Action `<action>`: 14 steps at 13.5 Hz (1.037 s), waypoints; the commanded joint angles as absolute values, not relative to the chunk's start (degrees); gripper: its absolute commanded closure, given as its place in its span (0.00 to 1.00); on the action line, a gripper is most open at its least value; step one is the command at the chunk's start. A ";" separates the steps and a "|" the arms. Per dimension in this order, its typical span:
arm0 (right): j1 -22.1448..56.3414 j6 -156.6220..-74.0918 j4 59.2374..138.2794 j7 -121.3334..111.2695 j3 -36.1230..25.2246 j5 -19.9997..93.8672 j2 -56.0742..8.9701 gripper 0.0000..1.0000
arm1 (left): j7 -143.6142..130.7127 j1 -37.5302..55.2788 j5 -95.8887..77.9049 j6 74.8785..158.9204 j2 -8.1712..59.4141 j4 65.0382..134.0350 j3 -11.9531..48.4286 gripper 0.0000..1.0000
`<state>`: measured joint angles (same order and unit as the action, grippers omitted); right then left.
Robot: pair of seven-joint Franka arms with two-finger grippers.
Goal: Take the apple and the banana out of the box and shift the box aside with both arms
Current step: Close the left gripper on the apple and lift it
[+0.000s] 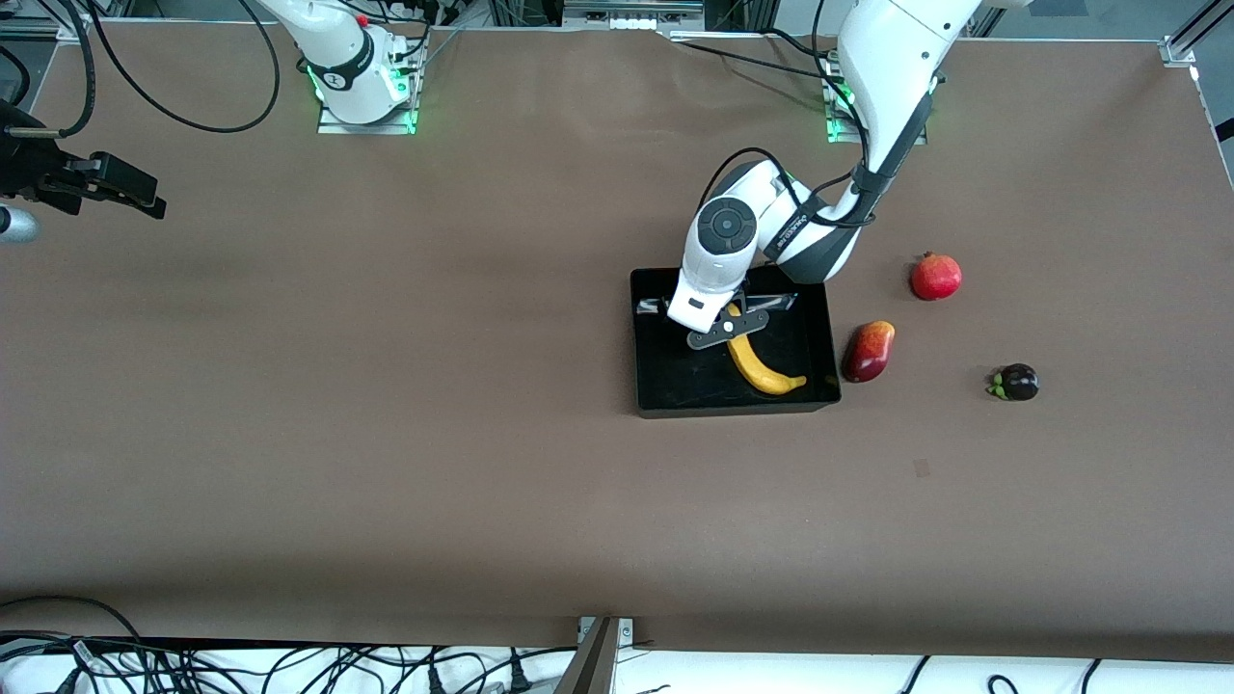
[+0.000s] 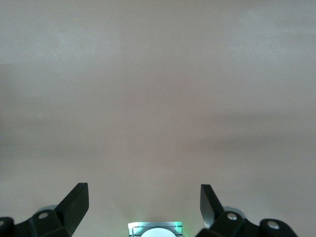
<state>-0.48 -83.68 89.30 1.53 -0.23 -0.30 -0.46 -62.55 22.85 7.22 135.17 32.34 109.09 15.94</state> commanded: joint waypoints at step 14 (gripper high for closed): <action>-0.44 -82.62 88.68 1.58 -0.53 0.53 -0.26 0.00 | -67.85 22.76 8.79 136.23 33.31 110.57 17.31 0.80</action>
